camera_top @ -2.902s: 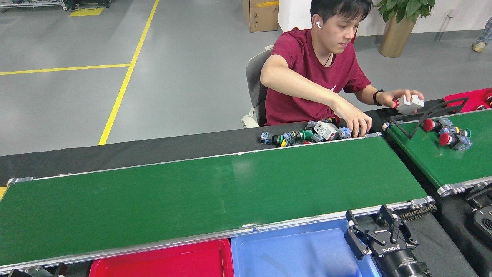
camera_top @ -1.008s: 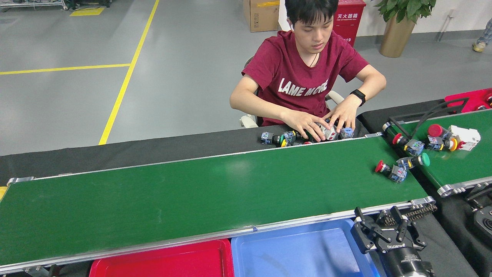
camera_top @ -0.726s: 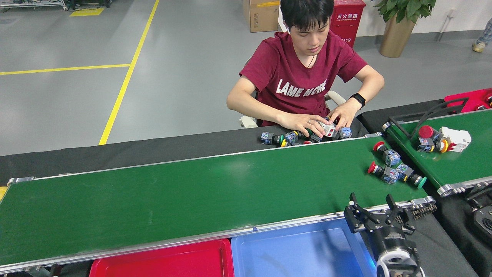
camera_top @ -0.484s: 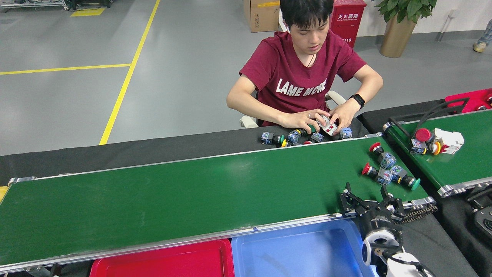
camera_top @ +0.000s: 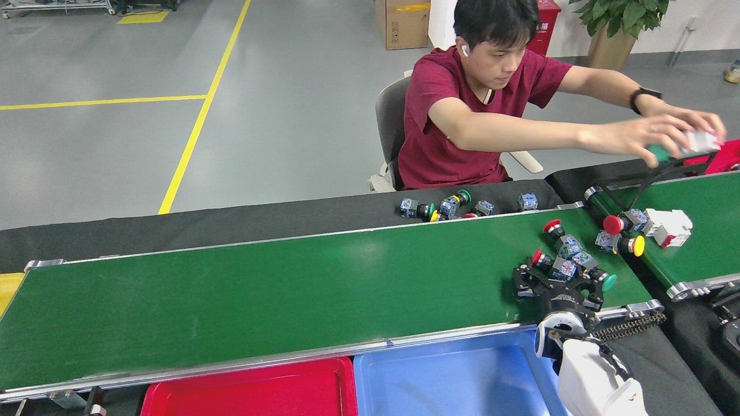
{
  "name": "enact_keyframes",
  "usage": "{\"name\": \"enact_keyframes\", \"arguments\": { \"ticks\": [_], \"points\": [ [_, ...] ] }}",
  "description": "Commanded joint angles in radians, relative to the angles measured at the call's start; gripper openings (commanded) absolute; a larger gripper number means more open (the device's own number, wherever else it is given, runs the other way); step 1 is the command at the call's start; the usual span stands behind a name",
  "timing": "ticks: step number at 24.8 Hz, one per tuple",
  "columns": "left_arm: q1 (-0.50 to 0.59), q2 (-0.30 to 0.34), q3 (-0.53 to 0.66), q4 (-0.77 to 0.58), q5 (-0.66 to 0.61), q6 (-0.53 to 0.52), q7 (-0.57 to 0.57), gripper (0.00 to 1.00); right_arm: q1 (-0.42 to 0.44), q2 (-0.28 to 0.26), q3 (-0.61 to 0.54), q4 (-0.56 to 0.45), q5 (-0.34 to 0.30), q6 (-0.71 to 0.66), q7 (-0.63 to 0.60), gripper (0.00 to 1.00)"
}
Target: Pick switch part from conveyor to tray
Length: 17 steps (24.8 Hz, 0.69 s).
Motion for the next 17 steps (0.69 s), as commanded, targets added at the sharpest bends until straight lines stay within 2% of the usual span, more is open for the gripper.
{"name": "enact_keyframes", "arguments": {
  "ticks": [1,4,7,11,15,17],
  "points": [
    [-0.005,0.014,0.002,-0.009,-0.003,0.002,0.004,1.0,-0.015,-0.008,-0.007,-0.012,-0.007,-0.11,-0.014,0.13],
    [-0.002,0.014,0.003,-0.009,-0.003,0.002,0.004,1.0,-0.012,-0.008,-0.007,-0.041,-0.007,-0.116,-0.01,0.14],
    [0.003,0.012,0.003,-0.007,-0.001,0.003,0.004,1.0,0.026,-0.02,-0.007,-0.166,-0.008,-0.139,-0.005,0.16],
    [0.006,0.012,0.003,-0.007,-0.001,0.003,0.004,1.0,0.106,-0.033,0.003,-0.39,-0.008,-0.369,0.032,0.18],
    [0.006,0.012,0.003,0.005,-0.001,0.003,0.004,1.0,0.199,-0.042,0.082,-0.588,-0.013,-0.642,0.187,0.21],
    [0.004,0.012,0.003,0.007,-0.001,0.003,0.004,1.0,0.216,-0.044,0.123,-0.632,-0.013,-0.679,0.207,0.22]
  ]
}}
